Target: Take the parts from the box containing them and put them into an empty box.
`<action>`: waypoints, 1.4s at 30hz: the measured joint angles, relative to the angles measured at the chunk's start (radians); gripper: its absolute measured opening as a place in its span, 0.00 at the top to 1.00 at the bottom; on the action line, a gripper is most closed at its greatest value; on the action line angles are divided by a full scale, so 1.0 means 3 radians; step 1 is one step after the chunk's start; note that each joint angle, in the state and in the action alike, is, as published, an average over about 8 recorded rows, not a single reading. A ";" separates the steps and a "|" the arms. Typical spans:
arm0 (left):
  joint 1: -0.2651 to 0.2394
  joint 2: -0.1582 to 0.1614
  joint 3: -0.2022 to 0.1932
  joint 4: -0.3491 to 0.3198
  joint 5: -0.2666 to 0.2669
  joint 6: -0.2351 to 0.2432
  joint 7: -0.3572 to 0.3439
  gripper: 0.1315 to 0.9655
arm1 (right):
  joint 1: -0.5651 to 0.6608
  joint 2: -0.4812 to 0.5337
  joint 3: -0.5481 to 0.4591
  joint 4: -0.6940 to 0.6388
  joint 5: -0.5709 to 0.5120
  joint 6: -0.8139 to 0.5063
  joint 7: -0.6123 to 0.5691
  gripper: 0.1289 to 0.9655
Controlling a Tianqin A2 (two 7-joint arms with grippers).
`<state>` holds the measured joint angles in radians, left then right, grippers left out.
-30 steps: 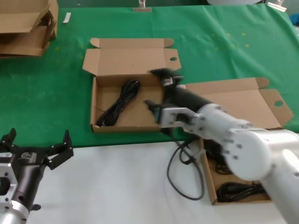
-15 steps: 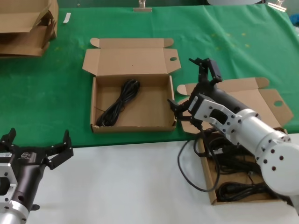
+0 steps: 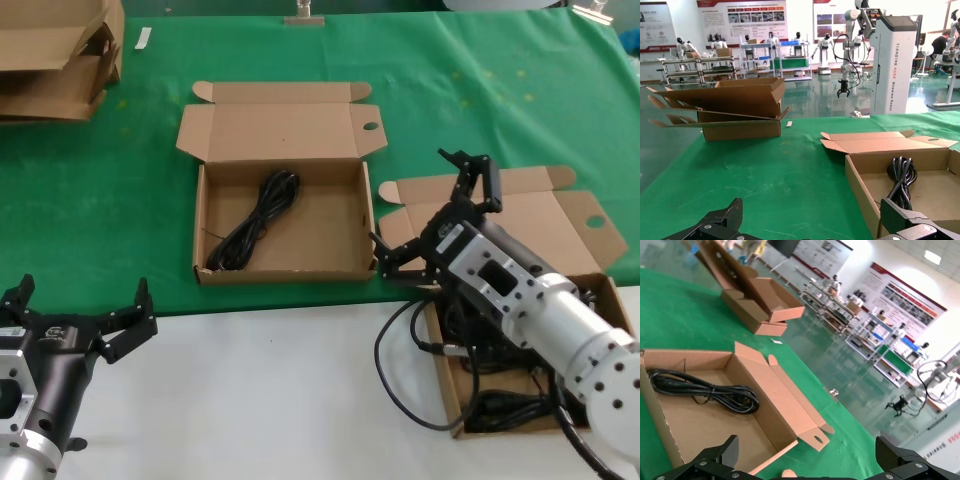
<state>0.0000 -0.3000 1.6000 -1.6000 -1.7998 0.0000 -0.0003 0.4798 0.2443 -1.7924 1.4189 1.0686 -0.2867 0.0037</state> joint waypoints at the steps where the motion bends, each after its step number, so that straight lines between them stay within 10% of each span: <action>1: 0.0000 0.0000 0.0000 0.0000 0.0000 0.0000 0.0000 0.00 | -0.0029 0.0003 0.0012 0.0011 0.0044 0.0017 0.0000 0.04; 42: 0.0000 0.0000 0.0000 0.0000 -0.0001 0.0000 0.0001 0.00 | -0.1199 0.0139 0.0480 0.0452 0.1827 0.0716 -0.0009 0.00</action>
<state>0.0000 -0.3000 1.6000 -1.6000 -1.8000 0.0000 -0.0001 0.1201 0.2860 -1.6483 1.5545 1.6166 -0.0719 0.0009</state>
